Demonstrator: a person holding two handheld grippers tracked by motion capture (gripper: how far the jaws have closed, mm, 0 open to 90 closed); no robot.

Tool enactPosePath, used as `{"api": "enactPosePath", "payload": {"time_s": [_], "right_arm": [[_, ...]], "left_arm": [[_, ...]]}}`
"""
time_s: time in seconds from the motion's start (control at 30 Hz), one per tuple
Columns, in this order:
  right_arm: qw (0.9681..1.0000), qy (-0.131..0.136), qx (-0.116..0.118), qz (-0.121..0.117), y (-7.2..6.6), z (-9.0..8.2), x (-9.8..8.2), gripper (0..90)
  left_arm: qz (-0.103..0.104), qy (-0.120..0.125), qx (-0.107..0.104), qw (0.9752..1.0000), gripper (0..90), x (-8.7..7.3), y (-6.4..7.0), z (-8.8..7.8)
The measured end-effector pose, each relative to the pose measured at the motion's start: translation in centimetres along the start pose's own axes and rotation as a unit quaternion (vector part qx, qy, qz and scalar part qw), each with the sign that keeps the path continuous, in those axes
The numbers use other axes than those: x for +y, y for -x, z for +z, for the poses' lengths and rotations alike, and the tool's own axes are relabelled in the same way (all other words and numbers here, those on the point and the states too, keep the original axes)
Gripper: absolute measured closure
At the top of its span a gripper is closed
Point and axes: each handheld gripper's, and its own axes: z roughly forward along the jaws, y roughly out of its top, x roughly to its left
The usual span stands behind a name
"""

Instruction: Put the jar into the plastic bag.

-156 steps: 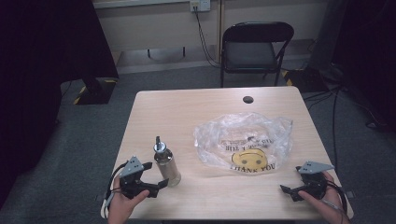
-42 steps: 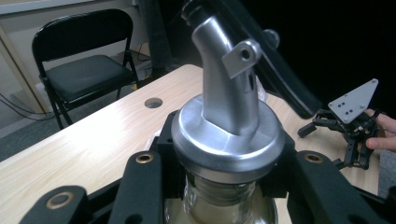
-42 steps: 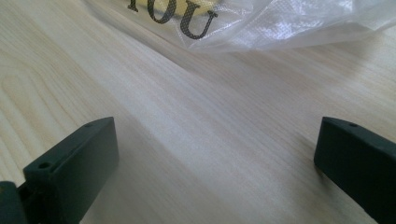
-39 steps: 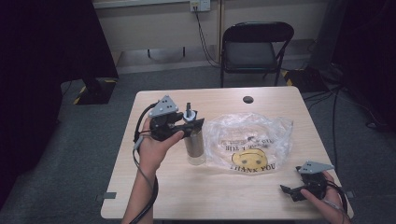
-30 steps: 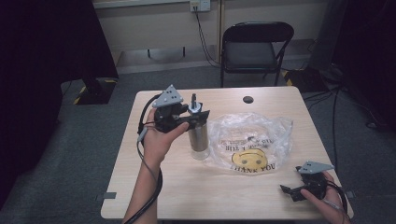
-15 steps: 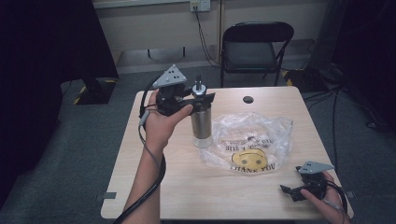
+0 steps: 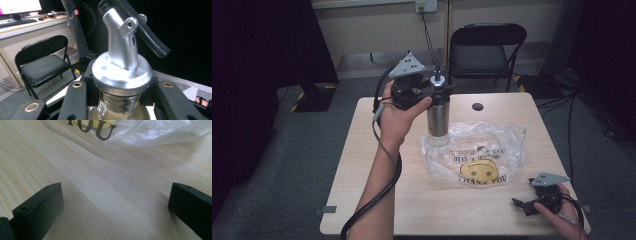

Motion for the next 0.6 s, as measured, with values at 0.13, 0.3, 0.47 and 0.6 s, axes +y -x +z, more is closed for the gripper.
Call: {"api": "enactPosePath", "payload": {"time_s": [0.13,0.3,0.47,0.6], "right_arm": [[1.0,0.0,0.0,0.0,0.0,0.0,0.0,0.0],[1.0,0.0,0.0,0.0,0.0,0.0,0.0,0.0],[1.0,0.0,0.0,0.0,0.0,0.0,0.0,0.0],[1.0,0.0,0.0,0.0,0.0,0.0,0.0,0.0]], "left_arm": [[0.0,0.003,-0.006,1.0,60.3,0.4,0.3,0.8],[-0.001,0.006,-0.011,0.9999,60.3,0.5,0.6,2.0],[0.0,0.004,-0.015,0.9999,60.3,0.4,0.9,3.3],[0.0,0.006,-0.019,0.9998,60.3,0.2,1.1,4.3]]}}
